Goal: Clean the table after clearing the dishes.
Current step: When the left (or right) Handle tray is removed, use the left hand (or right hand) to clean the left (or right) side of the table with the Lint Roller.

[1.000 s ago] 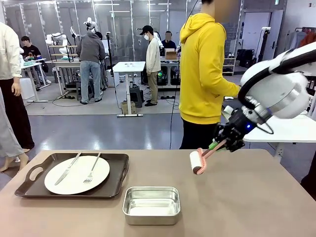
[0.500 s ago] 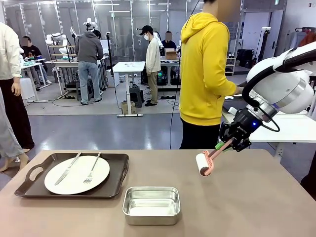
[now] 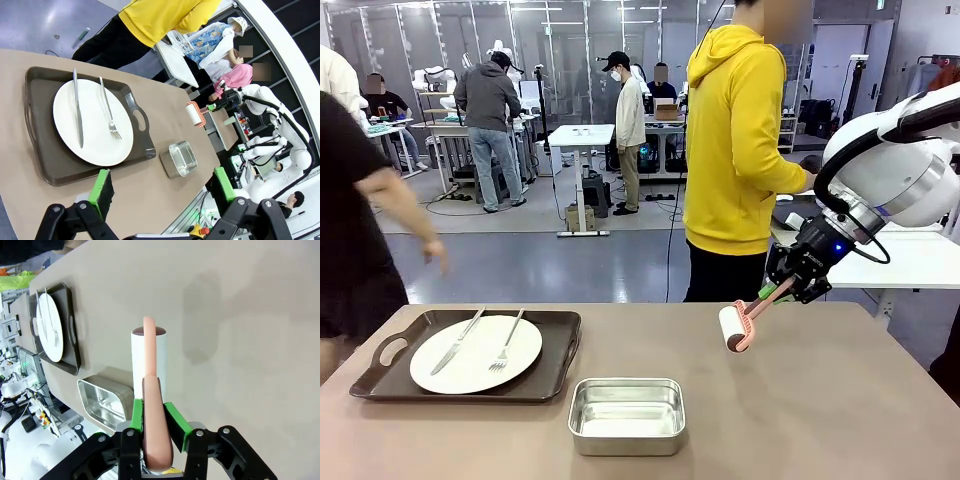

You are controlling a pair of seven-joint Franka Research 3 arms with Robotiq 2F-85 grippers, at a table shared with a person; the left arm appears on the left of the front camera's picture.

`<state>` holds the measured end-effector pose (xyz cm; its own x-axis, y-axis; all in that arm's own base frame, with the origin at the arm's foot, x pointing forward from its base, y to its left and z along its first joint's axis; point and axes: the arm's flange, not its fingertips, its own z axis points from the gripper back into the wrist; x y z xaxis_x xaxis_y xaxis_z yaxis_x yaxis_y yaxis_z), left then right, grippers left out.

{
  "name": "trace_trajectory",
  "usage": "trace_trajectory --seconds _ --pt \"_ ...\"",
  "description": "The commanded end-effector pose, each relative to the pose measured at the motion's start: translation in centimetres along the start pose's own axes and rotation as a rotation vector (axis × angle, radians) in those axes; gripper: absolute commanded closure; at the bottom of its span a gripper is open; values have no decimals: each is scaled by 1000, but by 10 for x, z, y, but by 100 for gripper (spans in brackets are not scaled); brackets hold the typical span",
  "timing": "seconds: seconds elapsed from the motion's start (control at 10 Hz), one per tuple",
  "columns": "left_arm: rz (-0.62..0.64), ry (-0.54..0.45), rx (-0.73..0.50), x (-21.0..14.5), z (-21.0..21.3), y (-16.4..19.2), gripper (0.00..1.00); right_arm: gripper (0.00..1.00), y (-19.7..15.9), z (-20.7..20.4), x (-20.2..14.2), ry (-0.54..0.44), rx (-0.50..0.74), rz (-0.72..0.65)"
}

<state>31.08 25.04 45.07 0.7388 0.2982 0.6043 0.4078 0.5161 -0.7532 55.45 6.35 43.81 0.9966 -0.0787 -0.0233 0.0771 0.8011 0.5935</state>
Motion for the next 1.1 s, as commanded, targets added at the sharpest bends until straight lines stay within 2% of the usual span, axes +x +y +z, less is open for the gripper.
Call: trace_trajectory --seconds 0.0,0.3,0.4,0.5,0.6,0.9,1.0 --pt "-8 -10 -13 0 2 -2 0 77 2 2 -3 -14 9 -4" --pt "-8 -10 -13 0 2 -2 0 77 0 0 0 0 0 0" --pt "-8 -10 -13 0 2 -2 0 77 5 -12 1 17 29 -48" --pt "-8 -10 -13 0 2 -2 0 77 10 -27 -1 -34 -19 -82" --pt "-8 -10 -13 0 2 -2 0 77 10 -39 -6 -17 -33 -96" --pt "-8 -10 -13 0 2 -2 0 77 -2 -72 -18 -57 -91 -85" --pt "-8 -10 -13 0 2 -2 0 77 -4 -81 -20 -40 -83 -85"
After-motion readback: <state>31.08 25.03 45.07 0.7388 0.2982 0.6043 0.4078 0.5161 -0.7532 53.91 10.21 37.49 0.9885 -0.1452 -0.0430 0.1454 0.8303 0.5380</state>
